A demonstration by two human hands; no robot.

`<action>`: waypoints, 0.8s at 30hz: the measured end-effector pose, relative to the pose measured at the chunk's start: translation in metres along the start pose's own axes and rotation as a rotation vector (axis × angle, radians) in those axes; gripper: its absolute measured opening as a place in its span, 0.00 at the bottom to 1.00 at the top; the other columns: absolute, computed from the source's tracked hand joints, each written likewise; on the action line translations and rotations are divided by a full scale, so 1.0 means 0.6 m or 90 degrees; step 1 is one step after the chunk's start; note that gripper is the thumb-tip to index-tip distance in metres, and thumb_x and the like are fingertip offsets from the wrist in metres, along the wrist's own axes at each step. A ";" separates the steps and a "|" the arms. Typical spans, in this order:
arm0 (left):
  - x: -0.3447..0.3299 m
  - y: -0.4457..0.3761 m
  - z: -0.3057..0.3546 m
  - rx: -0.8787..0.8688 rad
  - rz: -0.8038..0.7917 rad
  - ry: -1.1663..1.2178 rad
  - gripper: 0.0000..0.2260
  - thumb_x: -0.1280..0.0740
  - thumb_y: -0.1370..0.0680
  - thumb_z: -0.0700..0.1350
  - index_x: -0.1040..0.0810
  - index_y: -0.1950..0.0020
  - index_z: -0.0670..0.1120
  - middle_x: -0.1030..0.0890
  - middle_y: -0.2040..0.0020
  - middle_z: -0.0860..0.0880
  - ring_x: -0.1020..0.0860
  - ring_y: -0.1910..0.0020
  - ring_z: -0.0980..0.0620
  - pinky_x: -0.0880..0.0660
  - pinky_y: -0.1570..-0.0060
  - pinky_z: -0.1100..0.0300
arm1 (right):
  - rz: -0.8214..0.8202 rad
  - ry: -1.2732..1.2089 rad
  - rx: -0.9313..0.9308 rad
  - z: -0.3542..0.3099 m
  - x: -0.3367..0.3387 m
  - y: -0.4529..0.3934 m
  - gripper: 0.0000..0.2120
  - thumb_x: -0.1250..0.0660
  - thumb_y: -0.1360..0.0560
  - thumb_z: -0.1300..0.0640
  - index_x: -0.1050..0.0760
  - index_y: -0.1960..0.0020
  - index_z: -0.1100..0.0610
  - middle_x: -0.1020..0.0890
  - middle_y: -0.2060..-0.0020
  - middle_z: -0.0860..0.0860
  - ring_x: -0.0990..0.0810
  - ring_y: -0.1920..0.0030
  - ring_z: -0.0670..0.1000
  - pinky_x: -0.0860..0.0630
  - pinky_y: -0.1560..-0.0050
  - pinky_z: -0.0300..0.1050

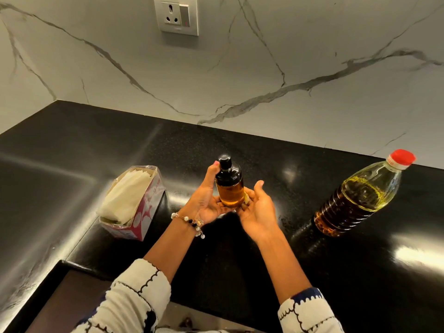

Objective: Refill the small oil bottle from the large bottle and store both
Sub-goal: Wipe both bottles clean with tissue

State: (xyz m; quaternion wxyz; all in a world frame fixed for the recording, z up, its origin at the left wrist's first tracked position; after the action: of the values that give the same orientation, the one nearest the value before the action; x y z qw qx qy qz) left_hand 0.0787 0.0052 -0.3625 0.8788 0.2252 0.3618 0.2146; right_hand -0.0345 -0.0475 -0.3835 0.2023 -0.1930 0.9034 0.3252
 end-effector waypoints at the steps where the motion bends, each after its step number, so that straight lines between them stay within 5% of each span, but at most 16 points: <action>1: -0.001 0.001 -0.002 -0.002 0.003 -0.009 0.20 0.34 0.27 0.62 0.28 0.42 0.51 0.21 0.44 0.35 0.21 0.44 0.37 0.25 0.40 0.44 | 0.027 -0.013 -0.014 0.000 0.000 0.003 0.26 0.46 0.20 0.44 0.27 0.38 0.65 0.19 0.45 0.61 0.21 0.42 0.57 0.28 0.36 0.53; 6: -0.005 -0.001 -0.010 -0.011 0.021 -0.007 0.17 0.35 0.24 0.59 0.26 0.46 0.47 0.21 0.48 0.38 0.20 0.49 0.41 0.23 0.46 0.47 | 0.134 -0.005 -0.042 -0.001 0.004 0.004 0.11 0.40 0.23 0.66 0.25 0.43 0.67 0.18 0.51 0.63 0.19 0.50 0.57 0.22 0.49 0.52; 11: 0.006 -0.006 -0.016 0.034 0.044 0.030 0.20 0.34 0.25 0.61 0.26 0.48 0.45 0.22 0.51 0.36 0.21 0.53 0.39 0.23 0.54 0.47 | 0.179 0.109 -0.034 -0.001 0.027 0.004 0.10 0.38 0.28 0.75 0.21 0.51 0.69 0.17 0.57 0.62 0.17 0.55 0.58 0.19 0.63 0.46; 17: 0.036 -0.018 -0.009 0.027 0.088 0.033 0.26 0.31 0.28 0.61 0.29 0.40 0.44 0.24 0.43 0.36 0.22 0.46 0.38 0.23 0.54 0.46 | 0.176 -0.052 -0.046 0.010 0.065 -0.009 0.14 0.39 0.27 0.77 0.24 0.45 0.67 0.18 0.53 0.62 0.18 0.54 0.56 0.19 0.67 0.41; 22: 0.052 -0.022 -0.005 0.007 0.119 -0.031 0.14 0.33 0.24 0.58 0.27 0.56 0.47 0.18 0.60 0.45 0.23 0.53 0.44 0.27 0.44 0.46 | 0.284 -0.052 0.042 -0.005 0.088 -0.006 0.13 0.40 0.27 0.75 0.22 0.51 0.62 0.19 0.57 0.59 0.19 0.58 0.54 0.22 0.61 0.44; 24: 0.059 -0.024 -0.004 -0.006 0.133 -0.065 0.13 0.32 0.25 0.57 0.26 0.56 0.48 0.20 0.58 0.46 0.22 0.51 0.45 0.27 0.39 0.45 | 0.331 -0.013 0.081 -0.007 0.100 -0.003 0.14 0.41 0.27 0.74 0.21 0.52 0.61 0.18 0.59 0.57 0.20 0.61 0.52 0.22 0.61 0.44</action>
State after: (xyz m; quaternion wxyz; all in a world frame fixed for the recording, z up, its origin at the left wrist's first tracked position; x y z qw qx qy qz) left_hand 0.1031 0.0132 -0.3911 0.8700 0.2682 0.2903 0.2947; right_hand -0.0853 -0.0645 -0.4106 0.1334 0.0617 0.9392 0.3104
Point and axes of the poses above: each hand's wrist, its own y-axis away from the middle knuckle, its own x-axis out of the back of the hand, z = x × y, the point moved 2 cm from there along -y, towards the middle knuckle
